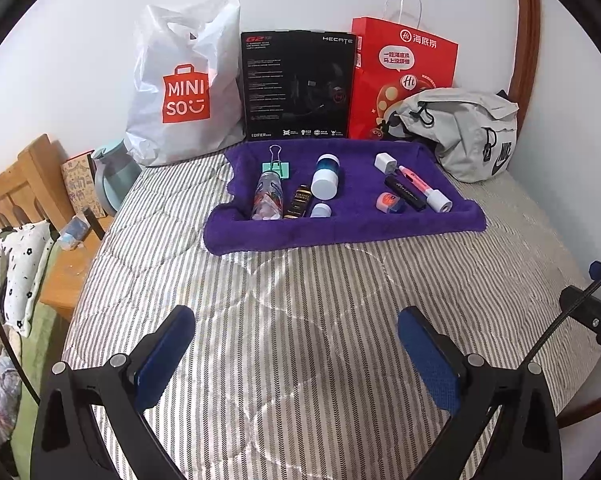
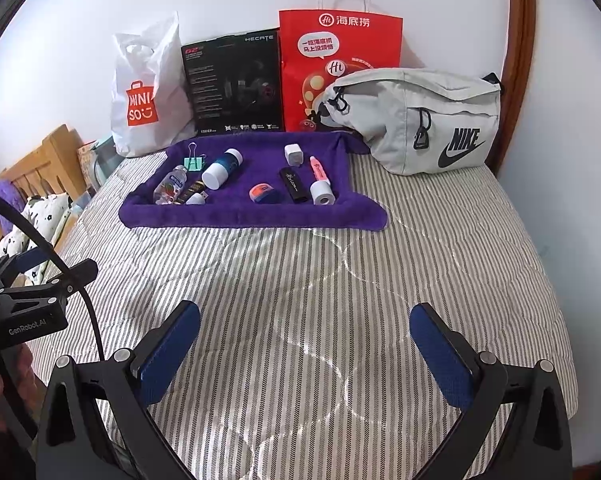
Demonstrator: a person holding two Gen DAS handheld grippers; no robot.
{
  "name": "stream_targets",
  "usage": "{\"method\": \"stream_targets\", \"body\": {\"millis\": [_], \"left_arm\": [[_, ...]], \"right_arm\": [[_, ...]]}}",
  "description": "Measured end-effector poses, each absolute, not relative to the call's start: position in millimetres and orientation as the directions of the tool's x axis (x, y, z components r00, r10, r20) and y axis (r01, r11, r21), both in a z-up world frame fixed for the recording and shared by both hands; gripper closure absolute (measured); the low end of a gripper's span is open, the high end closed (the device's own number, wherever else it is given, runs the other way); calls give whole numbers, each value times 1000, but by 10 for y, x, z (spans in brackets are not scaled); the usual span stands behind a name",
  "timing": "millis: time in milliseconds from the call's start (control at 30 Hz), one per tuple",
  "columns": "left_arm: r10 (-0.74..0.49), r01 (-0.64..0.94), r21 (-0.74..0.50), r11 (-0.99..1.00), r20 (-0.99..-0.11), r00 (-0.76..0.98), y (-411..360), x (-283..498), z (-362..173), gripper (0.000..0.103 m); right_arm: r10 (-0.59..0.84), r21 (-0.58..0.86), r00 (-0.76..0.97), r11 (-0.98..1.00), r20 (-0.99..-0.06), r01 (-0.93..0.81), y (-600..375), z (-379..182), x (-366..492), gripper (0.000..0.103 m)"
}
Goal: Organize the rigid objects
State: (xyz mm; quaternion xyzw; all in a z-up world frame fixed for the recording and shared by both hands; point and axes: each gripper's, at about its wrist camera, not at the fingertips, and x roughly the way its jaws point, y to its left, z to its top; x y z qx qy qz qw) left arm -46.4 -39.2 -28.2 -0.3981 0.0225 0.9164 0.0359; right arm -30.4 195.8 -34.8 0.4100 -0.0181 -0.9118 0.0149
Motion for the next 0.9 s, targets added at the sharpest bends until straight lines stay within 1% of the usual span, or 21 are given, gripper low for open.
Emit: {"method": "stream_targets", "body": {"millis": [900], "left_arm": [[39, -77, 18, -997, -732, -680, -402, -448, -288, 0]], "right_arm": [[-47, 43, -662, -999, -748, 22, 1952, -326, -276, 0]]}}
